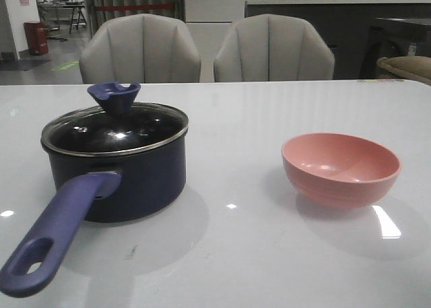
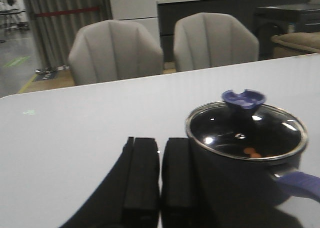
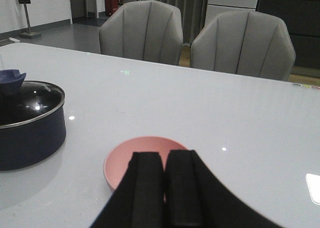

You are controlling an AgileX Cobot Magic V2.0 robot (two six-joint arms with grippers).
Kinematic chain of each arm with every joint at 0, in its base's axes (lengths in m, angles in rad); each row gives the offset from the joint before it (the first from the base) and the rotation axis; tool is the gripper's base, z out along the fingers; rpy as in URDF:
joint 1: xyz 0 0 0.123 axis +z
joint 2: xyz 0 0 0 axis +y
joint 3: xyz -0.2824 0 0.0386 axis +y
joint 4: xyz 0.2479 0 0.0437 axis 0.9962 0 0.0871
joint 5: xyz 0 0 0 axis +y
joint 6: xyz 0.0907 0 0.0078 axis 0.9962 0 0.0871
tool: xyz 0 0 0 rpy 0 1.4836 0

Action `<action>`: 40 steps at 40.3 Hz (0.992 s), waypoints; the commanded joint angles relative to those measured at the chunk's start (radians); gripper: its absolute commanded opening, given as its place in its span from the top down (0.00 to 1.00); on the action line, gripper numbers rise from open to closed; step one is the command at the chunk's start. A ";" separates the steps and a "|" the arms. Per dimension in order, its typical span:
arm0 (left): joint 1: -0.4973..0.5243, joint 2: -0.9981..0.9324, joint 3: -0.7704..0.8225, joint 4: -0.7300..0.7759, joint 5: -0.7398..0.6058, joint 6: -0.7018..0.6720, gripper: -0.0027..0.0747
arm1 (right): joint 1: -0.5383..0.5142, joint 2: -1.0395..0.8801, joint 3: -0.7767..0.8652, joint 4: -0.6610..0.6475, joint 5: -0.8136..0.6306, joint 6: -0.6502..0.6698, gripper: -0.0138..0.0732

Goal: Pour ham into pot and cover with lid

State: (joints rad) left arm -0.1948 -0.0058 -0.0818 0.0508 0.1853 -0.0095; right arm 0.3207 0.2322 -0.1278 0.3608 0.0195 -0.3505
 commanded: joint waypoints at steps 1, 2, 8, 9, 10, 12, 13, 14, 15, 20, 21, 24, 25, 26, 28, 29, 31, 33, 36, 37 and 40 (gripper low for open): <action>0.065 -0.016 0.024 -0.028 -0.175 0.000 0.82 | 0.000 0.004 -0.028 0.005 -0.075 -0.001 0.67; 0.083 -0.016 0.039 -0.033 -0.185 0.000 0.82 | 0.000 0.004 -0.028 0.005 -0.075 -0.001 0.67; 0.151 -0.016 0.096 -0.035 -0.260 0.000 0.82 | 0.000 0.004 -0.028 0.005 -0.075 -0.001 0.67; 0.157 -0.016 0.103 -0.035 -0.264 0.000 0.82 | 0.000 0.004 -0.028 0.005 -0.075 -0.001 0.67; 0.164 -0.016 0.107 -0.035 -0.272 0.000 0.82 | 0.000 0.004 -0.028 0.005 -0.075 -0.001 0.67; 0.172 -0.016 0.107 -0.035 -0.259 0.000 0.82 | 0.000 0.004 -0.028 0.005 -0.075 -0.001 0.67; 0.174 -0.016 0.107 -0.035 -0.259 0.000 0.82 | 0.000 0.004 -0.028 0.005 -0.075 -0.001 0.67; 0.176 -0.016 0.107 -0.035 -0.262 0.000 0.82 | 0.000 0.004 -0.028 0.005 -0.075 -0.001 0.67; 0.179 -0.016 0.107 -0.035 -0.262 0.000 0.82 | 0.000 0.004 -0.028 0.005 -0.075 -0.001 0.67; 0.181 -0.016 0.107 -0.035 -0.262 0.000 0.82 | 0.000 0.004 -0.028 0.005 -0.075 -0.001 0.67; 0.181 -0.016 0.107 -0.035 -0.262 0.000 0.82 | 0.000 0.004 -0.028 0.005 -0.075 -0.001 0.67; 0.181 -0.016 0.107 -0.035 -0.262 0.000 0.82 | 0.000 0.004 -0.028 0.005 -0.075 -0.001 0.67; 0.181 -0.016 0.107 -0.035 -0.262 0.000 0.82 | 0.000 0.004 -0.028 0.005 -0.075 -0.001 0.67; 0.181 -0.016 0.107 -0.035 -0.262 0.000 0.82 | 0.000 0.004 -0.028 0.005 -0.075 -0.001 0.67; 0.181 -0.016 0.107 -0.035 -0.262 0.000 0.82 | 0.000 0.004 -0.028 0.005 -0.075 -0.001 0.67; 0.181 -0.016 0.107 -0.035 -0.262 0.000 0.82 | 0.000 0.004 -0.028 0.005 -0.075 -0.001 0.67; 0.181 -0.016 0.107 -0.035 -0.262 0.000 0.82 | 0.000 0.004 -0.028 0.005 -0.075 -0.001 0.67; 0.181 -0.016 0.107 -0.035 -0.262 0.000 0.82 | 0.000 0.004 -0.028 0.005 -0.075 -0.001 0.67; 0.181 -0.016 0.107 -0.035 -0.262 0.000 0.82 | 0.000 0.004 -0.028 0.005 -0.075 -0.001 0.67; 0.181 -0.016 0.107 -0.035 -0.262 0.000 0.82 | 0.000 0.004 -0.028 0.005 -0.075 -0.001 0.67; 0.181 -0.016 0.107 -0.035 -0.262 0.000 0.82 | 0.000 0.004 -0.028 0.005 -0.075 -0.001 0.67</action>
State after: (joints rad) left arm -0.0145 -0.0058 0.0047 0.0253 0.0000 -0.0089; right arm 0.3207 0.2322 -0.1278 0.3608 0.0195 -0.3491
